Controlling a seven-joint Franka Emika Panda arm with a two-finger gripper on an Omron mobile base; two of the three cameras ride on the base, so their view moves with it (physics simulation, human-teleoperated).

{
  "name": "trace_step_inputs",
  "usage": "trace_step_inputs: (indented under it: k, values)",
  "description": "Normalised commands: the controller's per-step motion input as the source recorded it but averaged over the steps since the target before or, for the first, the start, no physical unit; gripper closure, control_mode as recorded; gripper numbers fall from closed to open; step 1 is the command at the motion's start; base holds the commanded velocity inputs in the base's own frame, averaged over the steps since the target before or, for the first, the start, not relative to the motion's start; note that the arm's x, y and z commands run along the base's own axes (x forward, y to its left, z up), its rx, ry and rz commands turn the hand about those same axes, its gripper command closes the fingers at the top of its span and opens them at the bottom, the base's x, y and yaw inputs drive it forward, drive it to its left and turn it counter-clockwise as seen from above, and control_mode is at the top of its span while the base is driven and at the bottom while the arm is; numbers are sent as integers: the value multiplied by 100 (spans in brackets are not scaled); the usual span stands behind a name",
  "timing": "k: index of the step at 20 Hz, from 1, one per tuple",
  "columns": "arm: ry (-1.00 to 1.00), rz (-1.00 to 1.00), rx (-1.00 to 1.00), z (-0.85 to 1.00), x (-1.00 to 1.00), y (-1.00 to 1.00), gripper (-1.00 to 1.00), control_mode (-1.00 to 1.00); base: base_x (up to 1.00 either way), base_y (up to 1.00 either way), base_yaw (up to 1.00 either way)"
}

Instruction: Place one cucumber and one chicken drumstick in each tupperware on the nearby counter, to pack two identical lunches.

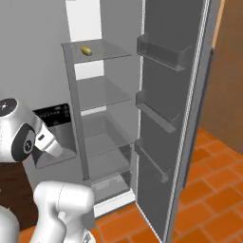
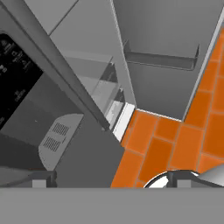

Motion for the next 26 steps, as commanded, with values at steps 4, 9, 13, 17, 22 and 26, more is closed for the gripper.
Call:
trace_step_inputs:
  k: [4, 9, 13, 17, 22, 26]
  values:
    - [0, 0, 0, 0, 0, 0, -100, 100, 3, -100, 19]
    - [0, 0, 0, 0, 0, 0, -100, 100, 33, -85, 40]
    - [0, 0, 0, 0, 0, 0, -100, 100, 92, -26, 37]
    - [0, 0, 0, 0, 0, 0, -100, 100, 56, 0, 54]
    - [0, 0, 0, 0, 0, 0, -100, 100, 59, -43, 43]
    - [0, 0, 0, 0, 0, 0, -100, 100, 26, -100, 29]
